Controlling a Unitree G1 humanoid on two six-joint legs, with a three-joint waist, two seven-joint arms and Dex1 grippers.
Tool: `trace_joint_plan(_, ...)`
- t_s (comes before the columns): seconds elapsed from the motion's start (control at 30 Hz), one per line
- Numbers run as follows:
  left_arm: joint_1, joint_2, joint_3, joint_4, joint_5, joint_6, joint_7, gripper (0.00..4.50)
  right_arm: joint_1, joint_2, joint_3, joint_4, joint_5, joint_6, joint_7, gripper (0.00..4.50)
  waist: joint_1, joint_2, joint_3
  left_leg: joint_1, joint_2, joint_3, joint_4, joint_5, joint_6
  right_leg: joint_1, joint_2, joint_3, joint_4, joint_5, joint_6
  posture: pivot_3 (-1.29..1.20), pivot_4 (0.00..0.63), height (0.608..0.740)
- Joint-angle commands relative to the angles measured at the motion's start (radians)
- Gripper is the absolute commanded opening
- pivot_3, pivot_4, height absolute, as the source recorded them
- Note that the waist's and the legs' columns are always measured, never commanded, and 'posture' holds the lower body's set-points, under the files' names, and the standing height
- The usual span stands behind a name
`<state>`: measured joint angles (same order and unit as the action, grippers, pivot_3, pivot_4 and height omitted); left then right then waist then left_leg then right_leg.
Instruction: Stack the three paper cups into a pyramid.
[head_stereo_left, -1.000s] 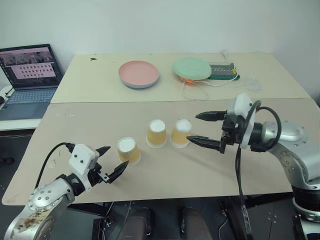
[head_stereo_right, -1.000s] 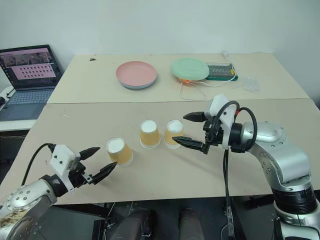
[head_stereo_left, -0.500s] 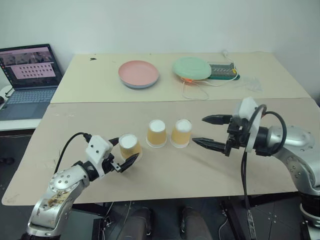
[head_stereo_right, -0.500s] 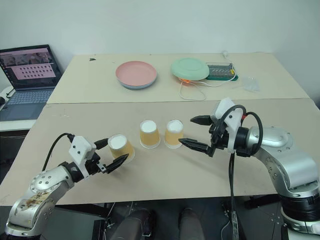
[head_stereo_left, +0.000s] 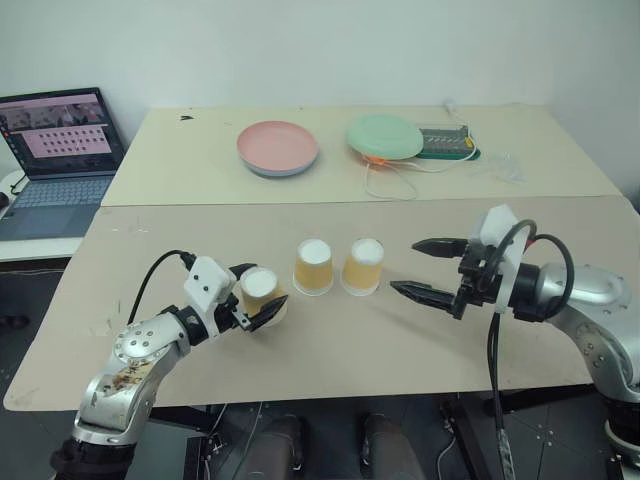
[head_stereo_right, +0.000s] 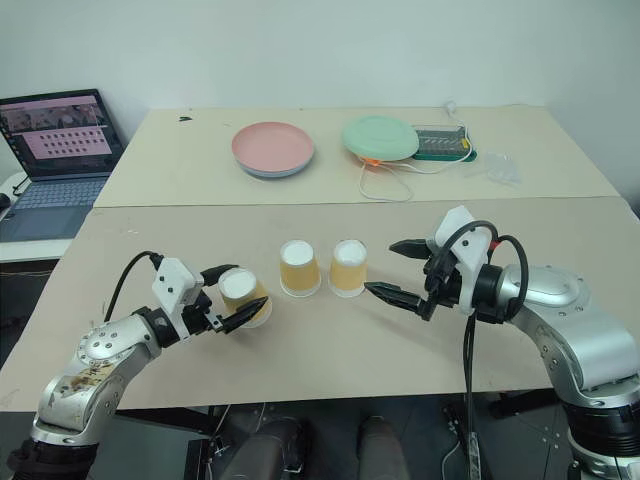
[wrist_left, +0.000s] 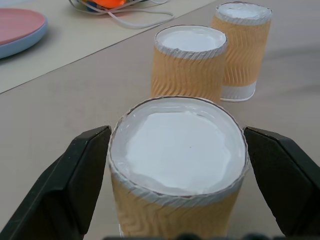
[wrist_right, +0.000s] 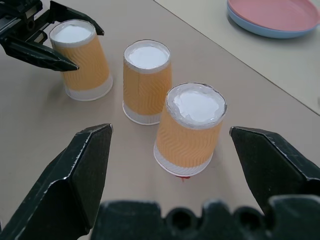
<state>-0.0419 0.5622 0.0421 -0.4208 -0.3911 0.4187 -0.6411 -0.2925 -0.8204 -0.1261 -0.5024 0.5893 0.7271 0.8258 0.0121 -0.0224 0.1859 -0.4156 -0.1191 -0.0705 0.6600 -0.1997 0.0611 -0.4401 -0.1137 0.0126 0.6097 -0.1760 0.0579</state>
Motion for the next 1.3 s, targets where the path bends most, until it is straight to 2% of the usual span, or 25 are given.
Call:
trace_joint_plan(0.03,-0.014,-0.008,0.008,-0.015,-0.009,-0.024,-0.011,3.81,0.002,-0.018,-0.031,-0.028,-0.010,-0.025,-0.008,4.50,0.000,0.000,0.000,0.000,0.000,0.000,0.000,0.000,0.000,0.000,0.000,0.000,0.000,0.000,0.000,0.00,0.150,0.718)
trace_joint_plan(0.07,-0.015,-0.007,0.007,-0.014,-0.006,-0.022,-0.011,3.58,0.000,-0.018,-0.031,-0.027,-0.011,-0.025,-0.009,4.50,0.001,0.000,0.000,0.000,0.000,0.000,0.000,0.000,0.000,0.000,0.000,0.000,0.000,0.000,0.000,0.00,0.150,0.718)
trace_joint_plan(0.13,-0.017,0.000,0.006,-0.014,0.000,-0.007,-0.010,2.80,-0.002,-0.017,-0.033,-0.028,-0.011,-0.024,-0.009,4.50,0.001,0.000,0.000,0.000,0.000,0.000,0.000,0.000,0.000,0.000,0.000,0.000,0.000,0.000,0.000,0.00,0.150,0.718)
trace_joint_plan(0.4,-0.059,0.045,0.072,-0.003,-0.038,0.022,-0.031,2.80,-0.006,-0.014,-0.029,-0.019,-0.021,-0.026,-0.012,4.50,0.001,0.000,0.000,0.000,0.000,0.000,0.000,0.000,0.000,0.000,0.000,0.000,0.000,0.000,0.000,0.00,0.150,0.718)
trace_joint_plan(0.5,-0.181,0.099,0.167,0.026,-0.134,0.119,-0.039,2.80,-0.009,-0.012,-0.024,-0.014,-0.029,-0.026,-0.016,4.50,0.001,0.000,0.000,0.000,0.000,0.000,0.000,0.000,0.000,0.000,0.001,-0.001,0.001,0.000,0.000,0.00,0.150,0.718)
trace_joint_plan(0.57,-0.308,0.178,0.213,0.090,-0.189,0.181,-0.090,2.80,-0.015,-0.009,-0.017,-0.007,-0.034,-0.028,-0.018,4.50,0.002,0.000,0.000,0.000,0.000,-0.001,0.000,0.000,0.000,0.000,0.001,-0.002,0.001,0.000,0.000,0.00,0.150,0.718)
trace_joint_plan(0.63,-0.414,0.245,0.216,0.154,-0.221,0.219,-0.154,2.80,-0.019,-0.006,-0.012,0.001,-0.040,-0.033,-0.019,4.50,0.001,-0.001,0.000,0.000,0.000,-0.001,0.001,0.000,0.000,0.000,0.002,-0.002,0.001,0.000,0.001,0.00,0.150,0.718)
trace_joint_plan(0.73,-0.574,0.288,0.164,0.241,-0.250,0.264,-0.242,2.80,-0.025,0.000,-0.001,0.016,-0.054,-0.043,-0.020,4.50,0.000,0.000,0.000,0.000,-0.002,0.000,0.001,0.000,0.001,0.000,0.001,-0.001,0.001,0.000,0.001,0.00,0.150,0.718)
trace_joint_plan(0.8,-0.703,0.251,0.114,0.308,-0.260,0.274,-0.281,2.80,-0.031,0.004,0.011,0.028,-0.070,-0.050,-0.024,4.50,0.001,-0.001,0.001,0.000,-0.003,0.000,0.001,-0.001,0.002,0.000,0.001,-0.001,0.001,0.003,-0.004,0.00,0.150,0.718)
trace_joint_plan(0.87,-0.829,0.157,0.070,0.372,-0.296,0.314,-0.289,2.80,-0.034,0.008,0.017,0.034,-0.079,-0.056,-0.028,4.50,0.009,-0.002,0.001,0.000,-0.003,-0.001,0.001,0.000,0.001,0.001,0.001,-0.002,0.001,0.004,-0.005,0.00,0.150,0.718)
trace_joint_plan(1.03,-0.983,0.006,-0.027,0.495,-0.283,0.355,-0.332,2.80,-0.025,0.018,0.022,0.033,-0.096,-0.064,-0.043,4.50,0.005,-0.003,0.001,0.000,-0.004,-0.001,0.002,0.000,0.002,0.001,0.000,-0.001,0.001,0.004,-0.003,0.00,0.150,0.718)
trace_joint_plan(1.3,-1.104,-0.065,-0.136,0.715,-0.179,0.275,-0.467,2.80,0.005,0.029,0.006,-0.002,-0.096,-0.052,-0.078,4.50,-0.015,-0.003,0.002,0.000,-0.003,-0.001,0.001,0.001,0.001,-0.001,0.001,0.000,0.002,0.005,-0.004,0.00,0.150,0.718)
